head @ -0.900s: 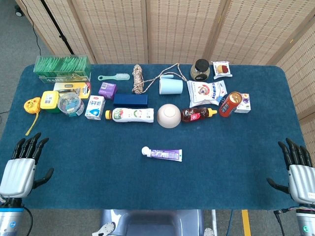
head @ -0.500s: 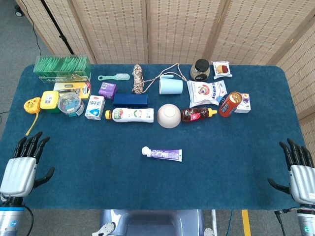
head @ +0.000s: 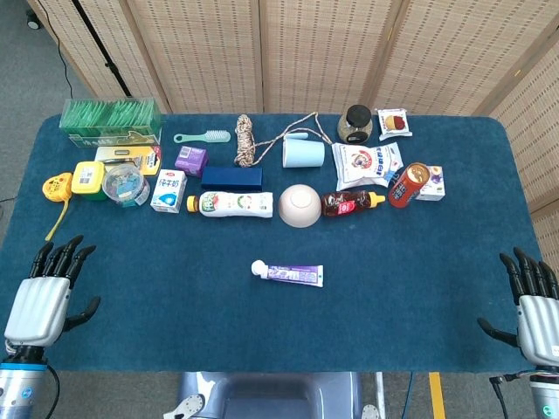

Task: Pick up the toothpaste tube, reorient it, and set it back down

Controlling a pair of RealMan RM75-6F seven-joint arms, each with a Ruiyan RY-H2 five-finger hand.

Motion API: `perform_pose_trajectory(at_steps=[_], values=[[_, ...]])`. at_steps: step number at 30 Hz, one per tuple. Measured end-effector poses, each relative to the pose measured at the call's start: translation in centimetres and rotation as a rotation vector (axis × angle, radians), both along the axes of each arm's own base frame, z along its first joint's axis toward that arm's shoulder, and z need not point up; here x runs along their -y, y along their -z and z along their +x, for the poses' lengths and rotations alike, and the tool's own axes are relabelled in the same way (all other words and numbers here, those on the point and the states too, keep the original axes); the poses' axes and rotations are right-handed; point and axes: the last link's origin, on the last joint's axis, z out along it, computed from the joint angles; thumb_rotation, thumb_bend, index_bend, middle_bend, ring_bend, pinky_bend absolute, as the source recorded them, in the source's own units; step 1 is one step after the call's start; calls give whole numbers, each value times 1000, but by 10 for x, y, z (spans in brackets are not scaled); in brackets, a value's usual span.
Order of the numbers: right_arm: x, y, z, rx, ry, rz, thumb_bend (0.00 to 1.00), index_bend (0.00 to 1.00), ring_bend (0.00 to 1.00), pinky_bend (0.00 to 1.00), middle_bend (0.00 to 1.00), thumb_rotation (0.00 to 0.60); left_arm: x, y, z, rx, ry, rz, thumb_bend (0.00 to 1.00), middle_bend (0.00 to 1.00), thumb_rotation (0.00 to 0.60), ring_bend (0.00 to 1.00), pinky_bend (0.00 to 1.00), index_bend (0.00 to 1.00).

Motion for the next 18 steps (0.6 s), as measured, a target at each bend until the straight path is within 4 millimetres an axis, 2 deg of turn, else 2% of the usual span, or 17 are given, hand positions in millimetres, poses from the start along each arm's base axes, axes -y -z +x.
perform_pose_trajectory(at_steps=[4, 10, 18], values=[[0, -1, 1, -2, -3, -4, 0, 0, 0, 0, 0, 600, -4, 1, 1, -9, 10, -8, 264, 152, 600, 222, 119, 203], [-1, -2, 2, -2, -1, -9, 0, 0, 0, 0, 0, 600, -13, 6, 3, -19, 37, -43, 263, 154, 600, 210, 126, 203], [0, -3, 5, -11, -3, -8, 0, 0, 0, 0, 0, 600, -34, 17, 9, -23, 97, -118, 263, 125, 600, 169, 126, 151]])
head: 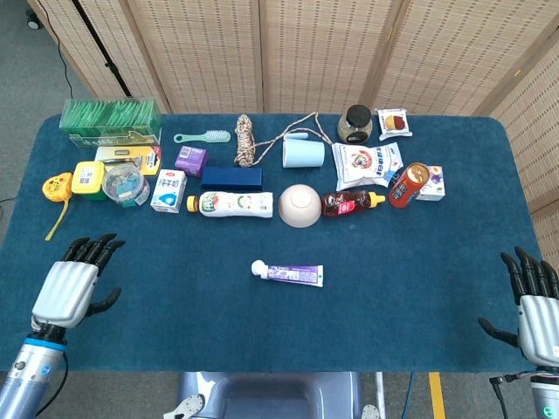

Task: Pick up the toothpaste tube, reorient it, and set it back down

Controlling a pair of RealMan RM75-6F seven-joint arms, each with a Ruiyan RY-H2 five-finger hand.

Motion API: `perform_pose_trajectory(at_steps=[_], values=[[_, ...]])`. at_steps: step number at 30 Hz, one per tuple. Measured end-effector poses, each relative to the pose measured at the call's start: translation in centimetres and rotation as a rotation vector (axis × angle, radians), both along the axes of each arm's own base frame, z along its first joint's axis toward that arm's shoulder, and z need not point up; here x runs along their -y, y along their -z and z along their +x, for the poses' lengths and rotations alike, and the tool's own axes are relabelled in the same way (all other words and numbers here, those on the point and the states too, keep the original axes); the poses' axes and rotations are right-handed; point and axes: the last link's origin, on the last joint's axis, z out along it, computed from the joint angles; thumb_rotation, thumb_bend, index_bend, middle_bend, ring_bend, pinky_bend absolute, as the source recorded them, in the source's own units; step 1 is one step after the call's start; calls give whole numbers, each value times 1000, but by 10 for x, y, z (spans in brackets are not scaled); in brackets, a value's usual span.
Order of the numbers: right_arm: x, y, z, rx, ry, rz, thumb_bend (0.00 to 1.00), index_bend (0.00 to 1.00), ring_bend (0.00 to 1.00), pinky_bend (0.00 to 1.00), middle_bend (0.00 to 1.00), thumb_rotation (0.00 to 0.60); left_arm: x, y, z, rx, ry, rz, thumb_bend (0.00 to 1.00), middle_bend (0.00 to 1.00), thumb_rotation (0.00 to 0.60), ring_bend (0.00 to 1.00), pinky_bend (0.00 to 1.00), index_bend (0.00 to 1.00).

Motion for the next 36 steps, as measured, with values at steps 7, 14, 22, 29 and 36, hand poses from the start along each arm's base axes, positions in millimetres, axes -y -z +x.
perform_pose_trajectory(at_steps=[7, 14, 22, 29, 36], values=[[1, -2, 2, -10, 3, 2, 0, 0, 0, 0, 0, 600, -22, 17, 14, 12, 71, -88, 264, 95, 600, 146, 126, 117], [-2, -4, 2, -14, 12, -5, 0, 0, 0, 0, 0, 600, -50, 47, 39, 42, 153, -177, 264, 92, 600, 144, 126, 117], [-2, -3, 0, -14, 20, -1, 0, 0, 0, 0, 0, 600, -74, 87, 73, 71, 221, -285, 264, 91, 600, 144, 126, 117], [-2, -5, -2, -13, 24, -6, 0, 0, 0, 0, 0, 600, -85, 127, 104, 59, 262, -382, 263, 90, 600, 144, 126, 118], [-5, -9, -4, -16, 33, -20, 0, 0, 0, 0, 0, 600, -91, 165, 132, 43, 277, -456, 264, 90, 600, 146, 126, 121]])
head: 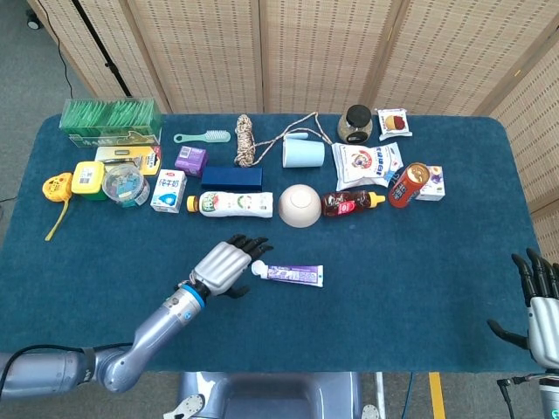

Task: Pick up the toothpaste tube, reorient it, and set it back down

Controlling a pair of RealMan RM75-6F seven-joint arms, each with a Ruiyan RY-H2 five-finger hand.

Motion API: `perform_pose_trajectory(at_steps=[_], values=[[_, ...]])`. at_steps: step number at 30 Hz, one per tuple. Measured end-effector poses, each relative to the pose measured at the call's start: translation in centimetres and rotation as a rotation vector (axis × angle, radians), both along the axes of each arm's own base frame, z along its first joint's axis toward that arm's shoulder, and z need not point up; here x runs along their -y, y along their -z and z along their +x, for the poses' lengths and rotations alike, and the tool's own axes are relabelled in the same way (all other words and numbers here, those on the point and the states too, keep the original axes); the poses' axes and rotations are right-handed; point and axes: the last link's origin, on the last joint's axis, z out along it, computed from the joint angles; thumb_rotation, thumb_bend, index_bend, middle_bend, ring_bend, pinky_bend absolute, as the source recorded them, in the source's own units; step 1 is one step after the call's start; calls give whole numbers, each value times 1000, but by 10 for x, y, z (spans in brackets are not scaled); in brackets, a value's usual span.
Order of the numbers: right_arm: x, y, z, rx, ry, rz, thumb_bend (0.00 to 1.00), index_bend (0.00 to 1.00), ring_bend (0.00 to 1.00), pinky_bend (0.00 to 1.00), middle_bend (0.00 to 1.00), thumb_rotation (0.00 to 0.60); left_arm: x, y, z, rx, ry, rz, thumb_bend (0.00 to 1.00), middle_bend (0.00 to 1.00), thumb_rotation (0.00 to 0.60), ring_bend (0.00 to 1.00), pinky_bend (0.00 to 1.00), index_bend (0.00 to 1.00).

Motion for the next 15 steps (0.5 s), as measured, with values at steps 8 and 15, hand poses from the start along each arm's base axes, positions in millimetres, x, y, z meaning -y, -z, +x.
perform_pose_trajectory(at_steps=[8, 15], values=[[-4, -3, -1, -1, 6, -8, 0, 0, 0, 0, 0, 600, 0, 42, 24, -44, 17, -42, 264, 163, 600, 231, 126, 233], [-7, -5, -2, -3, 12, -16, 0, 0, 0, 0, 0, 600, -2, 66, 40, -48, 7, -13, 263, 190, 600, 272, 126, 259]])
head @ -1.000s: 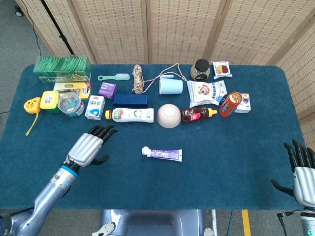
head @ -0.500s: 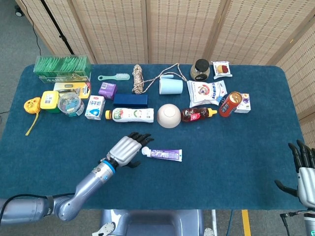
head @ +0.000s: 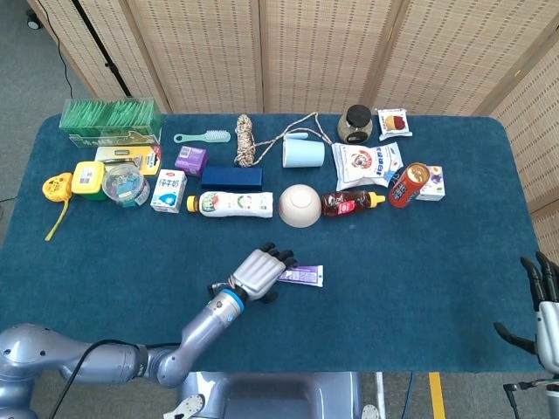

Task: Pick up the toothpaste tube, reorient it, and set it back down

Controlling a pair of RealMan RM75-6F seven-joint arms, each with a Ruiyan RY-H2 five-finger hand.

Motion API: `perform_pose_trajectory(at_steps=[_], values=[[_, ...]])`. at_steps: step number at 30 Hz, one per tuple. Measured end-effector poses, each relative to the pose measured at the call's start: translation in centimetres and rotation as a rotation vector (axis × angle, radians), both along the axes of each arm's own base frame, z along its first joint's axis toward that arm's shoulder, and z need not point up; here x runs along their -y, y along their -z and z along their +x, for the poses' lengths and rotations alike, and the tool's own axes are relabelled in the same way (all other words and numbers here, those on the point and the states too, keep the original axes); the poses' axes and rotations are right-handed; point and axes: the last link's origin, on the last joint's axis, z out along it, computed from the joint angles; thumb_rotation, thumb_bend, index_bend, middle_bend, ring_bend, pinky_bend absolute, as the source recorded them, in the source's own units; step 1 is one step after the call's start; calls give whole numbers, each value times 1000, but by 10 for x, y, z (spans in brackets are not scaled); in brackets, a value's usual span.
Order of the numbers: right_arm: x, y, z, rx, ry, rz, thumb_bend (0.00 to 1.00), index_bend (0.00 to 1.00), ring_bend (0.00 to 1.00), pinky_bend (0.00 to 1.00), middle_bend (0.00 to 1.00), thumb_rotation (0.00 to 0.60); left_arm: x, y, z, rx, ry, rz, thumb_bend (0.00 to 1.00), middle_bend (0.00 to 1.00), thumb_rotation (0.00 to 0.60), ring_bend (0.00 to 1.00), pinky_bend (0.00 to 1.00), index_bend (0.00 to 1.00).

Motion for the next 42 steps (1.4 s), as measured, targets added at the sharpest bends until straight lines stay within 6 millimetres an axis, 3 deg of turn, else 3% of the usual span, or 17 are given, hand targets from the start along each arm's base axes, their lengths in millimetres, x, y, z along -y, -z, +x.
perform_pose_trajectory(at_steps=[7, 26, 34, 42], values=[[-4, -4, -1, -4, 12, -11, 0, 0, 0, 0, 0, 600, -3, 11, 6, 1, -39, 37, 263, 228, 600, 315, 134, 301], [-6, -6, 2, -10, 12, -22, 0, 0, 0, 0, 0, 600, -7, 17, -11, -58, -100, 77, 283, 408, 600, 471, 225, 507], [-6, -6, 5, -12, 6, -21, 0, 0, 0, 0, 0, 600, -12, 3, -27, -76, -105, 116, 284, 411, 600, 475, 227, 509], [-2, -4, 9, -11, -5, -13, 0, 0, 0, 0, 0, 600, -19, -27, -63, -148, -104, 174, 283, 411, 600, 461, 227, 497]])
